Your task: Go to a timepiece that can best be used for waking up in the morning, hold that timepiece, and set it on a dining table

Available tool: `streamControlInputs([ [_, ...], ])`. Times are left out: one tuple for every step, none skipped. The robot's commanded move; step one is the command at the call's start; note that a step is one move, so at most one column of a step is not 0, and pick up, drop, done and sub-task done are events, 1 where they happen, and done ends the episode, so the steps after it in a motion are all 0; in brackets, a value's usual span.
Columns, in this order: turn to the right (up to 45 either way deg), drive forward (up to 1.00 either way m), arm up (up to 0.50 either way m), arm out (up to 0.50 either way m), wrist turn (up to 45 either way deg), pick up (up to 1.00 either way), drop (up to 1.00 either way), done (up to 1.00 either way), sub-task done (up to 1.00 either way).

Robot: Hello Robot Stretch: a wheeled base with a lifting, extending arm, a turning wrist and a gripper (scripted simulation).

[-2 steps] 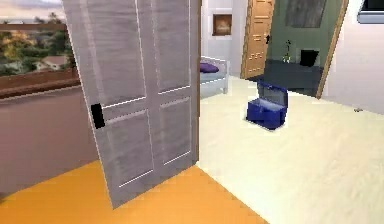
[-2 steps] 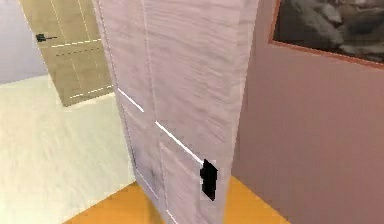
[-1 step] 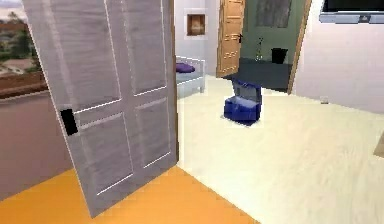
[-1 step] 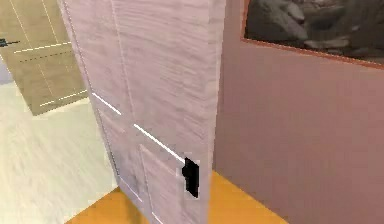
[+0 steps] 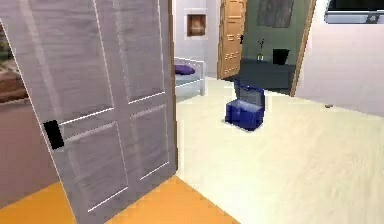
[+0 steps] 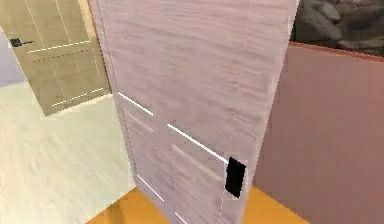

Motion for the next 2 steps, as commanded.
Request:
streamControlInputs([
  [33.0,0.0,0.0,0.0,0.0,0.0,0.0,0.0,0.0],
  [0.0,1.0,0.0,0.0,0.0,0.0,0.0,0.0,0.0],
])
